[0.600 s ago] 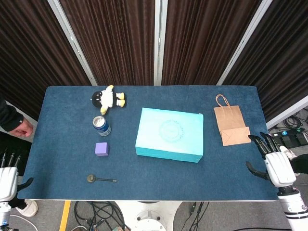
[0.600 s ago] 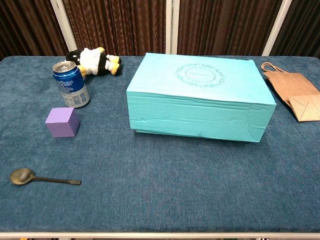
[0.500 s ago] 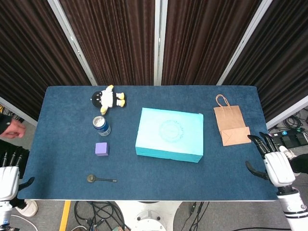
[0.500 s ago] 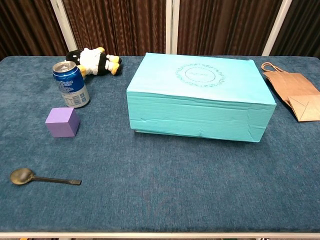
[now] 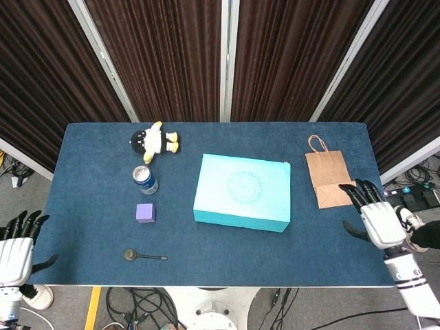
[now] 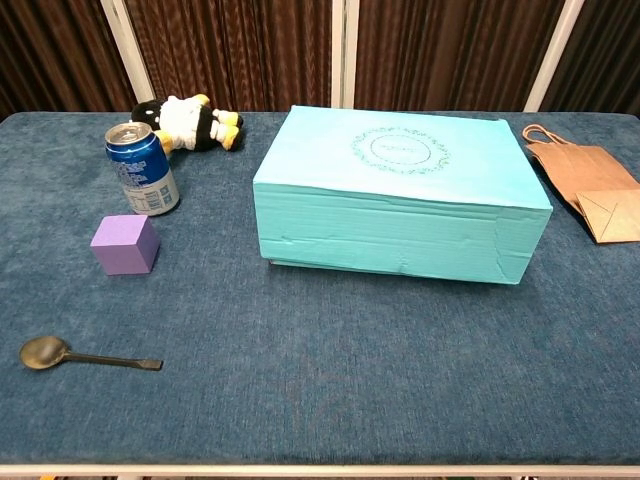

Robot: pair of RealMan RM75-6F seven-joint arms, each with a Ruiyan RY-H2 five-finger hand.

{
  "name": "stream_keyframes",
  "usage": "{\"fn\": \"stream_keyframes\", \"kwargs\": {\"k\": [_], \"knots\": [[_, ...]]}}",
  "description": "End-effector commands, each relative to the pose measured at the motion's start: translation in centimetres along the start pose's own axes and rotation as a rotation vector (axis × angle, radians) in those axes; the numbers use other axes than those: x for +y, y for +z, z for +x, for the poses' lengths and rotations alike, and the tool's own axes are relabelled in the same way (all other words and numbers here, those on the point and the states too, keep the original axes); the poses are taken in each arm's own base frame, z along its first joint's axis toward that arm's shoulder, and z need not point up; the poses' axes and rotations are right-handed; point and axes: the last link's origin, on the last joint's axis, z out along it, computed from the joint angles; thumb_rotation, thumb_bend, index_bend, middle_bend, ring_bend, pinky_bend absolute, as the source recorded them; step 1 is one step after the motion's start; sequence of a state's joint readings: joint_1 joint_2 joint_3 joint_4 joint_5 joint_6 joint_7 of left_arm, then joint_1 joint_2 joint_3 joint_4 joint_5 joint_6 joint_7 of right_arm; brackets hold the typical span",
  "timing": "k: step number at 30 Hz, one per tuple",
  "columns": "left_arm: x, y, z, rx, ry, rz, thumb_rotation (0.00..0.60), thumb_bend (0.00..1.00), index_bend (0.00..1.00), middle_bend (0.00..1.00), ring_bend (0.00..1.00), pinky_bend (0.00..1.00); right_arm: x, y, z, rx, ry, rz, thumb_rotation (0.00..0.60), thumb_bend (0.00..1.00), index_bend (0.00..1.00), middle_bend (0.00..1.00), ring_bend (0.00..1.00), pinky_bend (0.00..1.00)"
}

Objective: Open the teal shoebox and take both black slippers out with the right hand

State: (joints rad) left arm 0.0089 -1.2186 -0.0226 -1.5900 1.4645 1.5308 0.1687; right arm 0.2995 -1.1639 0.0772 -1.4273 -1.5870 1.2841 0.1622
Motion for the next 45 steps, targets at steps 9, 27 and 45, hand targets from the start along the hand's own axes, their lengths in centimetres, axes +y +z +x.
{"fn": "stream_keyframes", "kwargs": {"k": [9,27,45], "knots": [[-0.1,-0.3,0.1,-0.014,-0.005,0.026,0.600,0.00,0.18,0.10,0.02,0.11,-2.8,12.0,-4.9,0.008,-0.115,0.130,0.600,0.00,0.07,0.07,0.00,0.02],[-0.5,-0.2,-0.1,-0.025,-0.006,0.049,0.600,0.00,0.18,0.10,0.02,0.11,-6.8,16.3,-8.9,0.075,-0.304,0.285,0.600,0.00,0.00,0.04,0.00,0.00],[-0.4,-0.3,-0.2,-0.032,-0.015,0.042,0.600,0.00,0.18,0.10,0.02,0.11,-6.7,14.5,-9.4,0.105,-0.236,0.397,0.600,0.46,0.44,0.32,0.22,0.12]]}}
